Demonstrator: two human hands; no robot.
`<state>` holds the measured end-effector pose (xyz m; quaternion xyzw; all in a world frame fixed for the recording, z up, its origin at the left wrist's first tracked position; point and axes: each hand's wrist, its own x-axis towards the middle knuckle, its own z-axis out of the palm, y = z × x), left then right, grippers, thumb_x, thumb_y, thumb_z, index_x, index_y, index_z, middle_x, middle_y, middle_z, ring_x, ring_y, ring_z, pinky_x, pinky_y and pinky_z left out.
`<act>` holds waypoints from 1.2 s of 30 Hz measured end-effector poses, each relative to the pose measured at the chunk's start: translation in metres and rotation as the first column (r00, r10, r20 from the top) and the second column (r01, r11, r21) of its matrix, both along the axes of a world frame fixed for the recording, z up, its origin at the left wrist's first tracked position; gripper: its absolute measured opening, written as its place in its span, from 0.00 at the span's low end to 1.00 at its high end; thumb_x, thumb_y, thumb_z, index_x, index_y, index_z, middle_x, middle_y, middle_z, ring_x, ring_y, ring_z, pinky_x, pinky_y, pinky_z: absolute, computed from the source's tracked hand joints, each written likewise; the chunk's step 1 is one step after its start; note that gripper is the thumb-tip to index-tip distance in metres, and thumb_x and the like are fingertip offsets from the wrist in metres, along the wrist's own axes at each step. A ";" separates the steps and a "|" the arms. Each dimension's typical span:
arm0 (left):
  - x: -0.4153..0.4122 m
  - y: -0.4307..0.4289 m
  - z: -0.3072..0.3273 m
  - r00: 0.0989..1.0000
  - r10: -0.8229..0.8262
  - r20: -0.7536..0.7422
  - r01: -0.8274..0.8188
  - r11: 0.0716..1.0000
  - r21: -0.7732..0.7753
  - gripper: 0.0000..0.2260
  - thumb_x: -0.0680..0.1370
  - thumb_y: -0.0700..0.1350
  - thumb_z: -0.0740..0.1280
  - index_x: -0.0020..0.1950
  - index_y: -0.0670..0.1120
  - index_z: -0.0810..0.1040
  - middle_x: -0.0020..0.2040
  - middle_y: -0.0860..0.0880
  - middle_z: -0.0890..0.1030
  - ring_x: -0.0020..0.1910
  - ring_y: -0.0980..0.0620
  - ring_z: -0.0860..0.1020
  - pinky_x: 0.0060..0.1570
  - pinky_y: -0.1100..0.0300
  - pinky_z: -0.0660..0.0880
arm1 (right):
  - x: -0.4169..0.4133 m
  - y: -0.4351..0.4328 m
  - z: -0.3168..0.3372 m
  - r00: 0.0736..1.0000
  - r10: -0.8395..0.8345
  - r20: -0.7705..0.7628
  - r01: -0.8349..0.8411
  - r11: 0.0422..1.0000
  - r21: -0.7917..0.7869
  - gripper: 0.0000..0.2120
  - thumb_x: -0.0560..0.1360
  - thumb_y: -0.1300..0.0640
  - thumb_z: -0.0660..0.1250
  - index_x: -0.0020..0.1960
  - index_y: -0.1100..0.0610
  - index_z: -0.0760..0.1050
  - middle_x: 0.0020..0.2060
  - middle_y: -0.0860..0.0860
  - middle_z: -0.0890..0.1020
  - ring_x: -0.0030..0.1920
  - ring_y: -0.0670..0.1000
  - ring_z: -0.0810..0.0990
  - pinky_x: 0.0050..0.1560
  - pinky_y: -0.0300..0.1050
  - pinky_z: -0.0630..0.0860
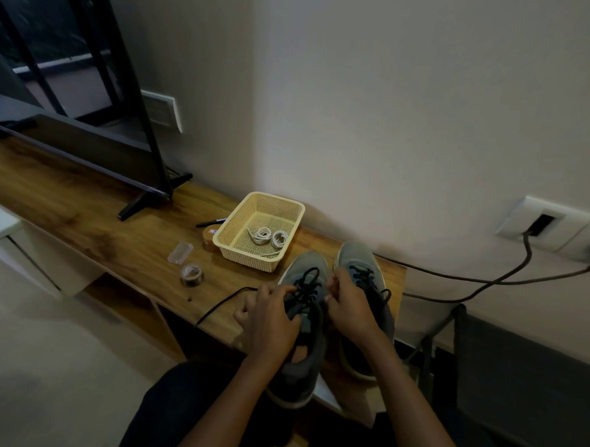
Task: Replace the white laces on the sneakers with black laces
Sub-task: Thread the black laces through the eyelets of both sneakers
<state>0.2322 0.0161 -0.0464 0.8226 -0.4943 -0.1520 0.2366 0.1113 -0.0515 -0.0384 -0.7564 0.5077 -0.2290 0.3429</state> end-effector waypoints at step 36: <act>-0.017 0.008 -0.009 1.000 0.009 -0.001 -0.009 1.000 -0.015 0.14 0.72 0.61 0.66 0.35 0.54 0.81 0.77 0.60 0.55 0.76 0.48 0.42 0.69 0.39 0.41 | -0.009 0.004 0.006 0.853 -0.489 -0.183 0.309 0.754 -0.579 0.05 0.63 0.61 0.76 0.35 0.56 0.80 0.50 0.55 0.79 0.55 0.56 0.64 0.54 0.60 0.67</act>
